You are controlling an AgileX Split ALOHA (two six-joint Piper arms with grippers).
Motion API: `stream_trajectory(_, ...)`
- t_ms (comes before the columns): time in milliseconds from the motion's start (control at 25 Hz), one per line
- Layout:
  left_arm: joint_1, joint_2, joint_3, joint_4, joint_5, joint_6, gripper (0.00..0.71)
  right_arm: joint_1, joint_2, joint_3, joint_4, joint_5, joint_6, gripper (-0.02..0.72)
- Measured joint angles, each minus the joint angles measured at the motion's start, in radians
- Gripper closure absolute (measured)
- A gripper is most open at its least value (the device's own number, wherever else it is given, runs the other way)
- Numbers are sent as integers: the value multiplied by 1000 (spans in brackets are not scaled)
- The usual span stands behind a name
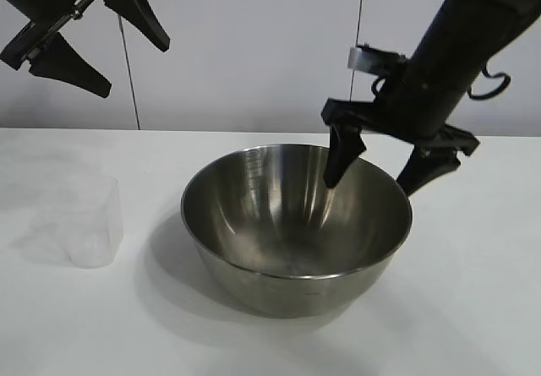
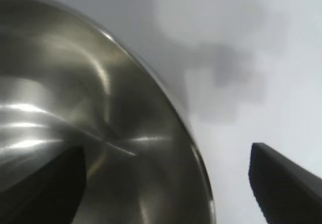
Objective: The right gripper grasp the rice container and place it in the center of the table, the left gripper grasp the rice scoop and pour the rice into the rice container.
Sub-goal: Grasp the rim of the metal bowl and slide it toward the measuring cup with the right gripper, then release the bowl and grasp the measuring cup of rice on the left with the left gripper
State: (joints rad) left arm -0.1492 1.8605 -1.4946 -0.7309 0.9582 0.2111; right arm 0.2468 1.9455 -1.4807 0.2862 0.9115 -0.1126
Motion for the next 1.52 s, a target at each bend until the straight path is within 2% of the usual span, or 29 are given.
stream_trajectory(120,0,0,0,0,-11,0,107,-10,-1,-159,-98,122,40,80)
stream_trajectory(240,0,0,0,0,-15,0,107,-75,-1,-294,-178,225,61,78)
stream_trajectory(400,0,0,0,0,-17,0,107,-266,-1,-408,-286,303,64,74)
stream_trajectory(520,0,0,0,0,-19,0,107,-434,-1,-438,-309,309,64,74)
stream_trajectory(680,0,0,0,0,-21,0,107,-568,-38,-386,-259,322,85,85)
stream_trajectory(840,0,0,0,0,-22,0,107,-569,-139,-320,-226,329,35,106)
stream_trajectory(1360,0,0,0,0,-22,0,107,-568,-411,-315,-220,340,11,106)
stream_trajectory(1520,0,0,0,0,-22,0,107,-568,-538,-261,-183,345,0,106)
